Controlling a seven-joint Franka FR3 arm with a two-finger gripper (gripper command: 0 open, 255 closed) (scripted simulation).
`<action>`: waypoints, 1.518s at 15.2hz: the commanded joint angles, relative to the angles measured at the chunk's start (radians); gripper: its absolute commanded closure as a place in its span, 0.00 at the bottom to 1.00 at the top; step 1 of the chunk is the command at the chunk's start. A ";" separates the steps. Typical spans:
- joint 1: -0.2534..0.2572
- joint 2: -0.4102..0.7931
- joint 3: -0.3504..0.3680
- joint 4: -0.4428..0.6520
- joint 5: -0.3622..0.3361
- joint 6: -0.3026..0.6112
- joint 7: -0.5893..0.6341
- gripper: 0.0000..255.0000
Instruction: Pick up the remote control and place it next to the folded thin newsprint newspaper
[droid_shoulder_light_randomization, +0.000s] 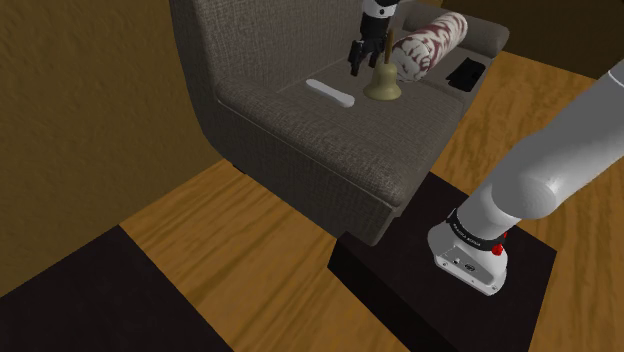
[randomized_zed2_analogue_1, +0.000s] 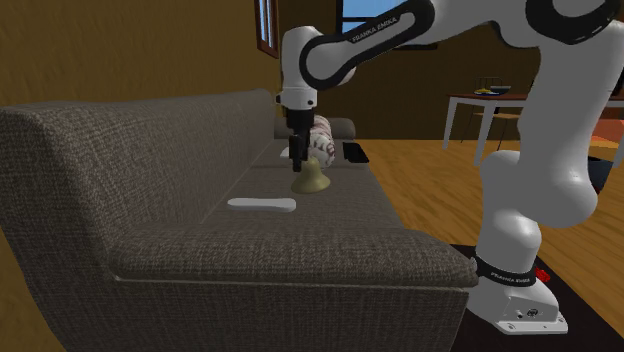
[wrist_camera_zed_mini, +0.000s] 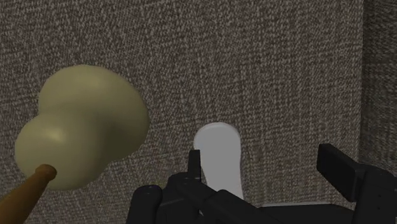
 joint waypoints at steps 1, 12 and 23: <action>0.000 0.080 -0.007 0.046 0.018 0.031 -0.031 0.00; -0.032 0.500 0.009 0.395 0.117 0.081 -0.167 0.00; -0.036 0.545 0.013 0.355 0.126 0.165 -0.173 0.00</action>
